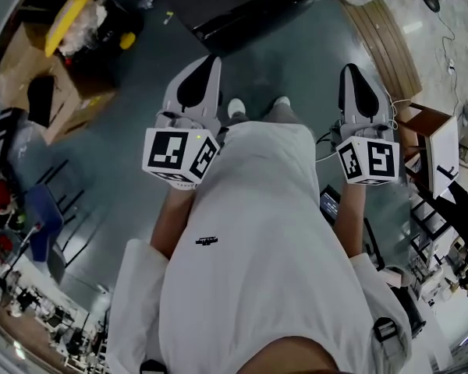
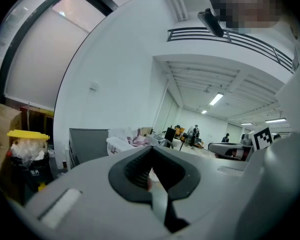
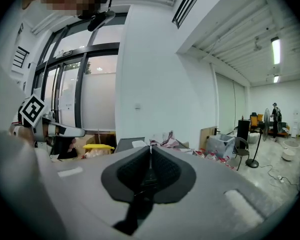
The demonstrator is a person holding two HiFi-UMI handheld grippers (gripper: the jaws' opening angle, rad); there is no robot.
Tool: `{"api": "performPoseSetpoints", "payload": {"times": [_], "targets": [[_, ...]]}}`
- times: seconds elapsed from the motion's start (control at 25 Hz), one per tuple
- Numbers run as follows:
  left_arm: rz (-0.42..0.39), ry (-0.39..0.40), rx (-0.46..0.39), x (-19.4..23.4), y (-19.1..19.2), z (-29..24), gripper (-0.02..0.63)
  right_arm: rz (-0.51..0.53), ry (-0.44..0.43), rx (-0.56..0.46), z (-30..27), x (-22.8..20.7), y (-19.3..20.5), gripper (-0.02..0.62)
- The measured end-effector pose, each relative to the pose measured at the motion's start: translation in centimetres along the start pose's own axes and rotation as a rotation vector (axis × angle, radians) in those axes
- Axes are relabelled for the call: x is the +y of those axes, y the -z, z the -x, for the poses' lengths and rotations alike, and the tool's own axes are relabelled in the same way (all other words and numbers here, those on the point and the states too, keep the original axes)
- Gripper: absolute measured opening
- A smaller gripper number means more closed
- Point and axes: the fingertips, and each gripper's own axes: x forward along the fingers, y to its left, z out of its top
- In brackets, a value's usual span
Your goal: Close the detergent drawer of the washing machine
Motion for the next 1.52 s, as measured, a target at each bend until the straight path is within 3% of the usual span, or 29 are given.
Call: {"api": "performPoseSetpoints", "payload": {"times": [0.72,1.52], "targets": [[-0.006,0.031,-0.014,-0.4,-1.1,-0.6,0.014,0.001,0.057,-0.033,2.2,-0.5,-1.5,-0.008],[0.021,0.089,0.01,-2.2,-1.5,-0.7,0.014,0.007,-0.013,-0.019,2.4,1.8,-2.4,-0.009]]}}
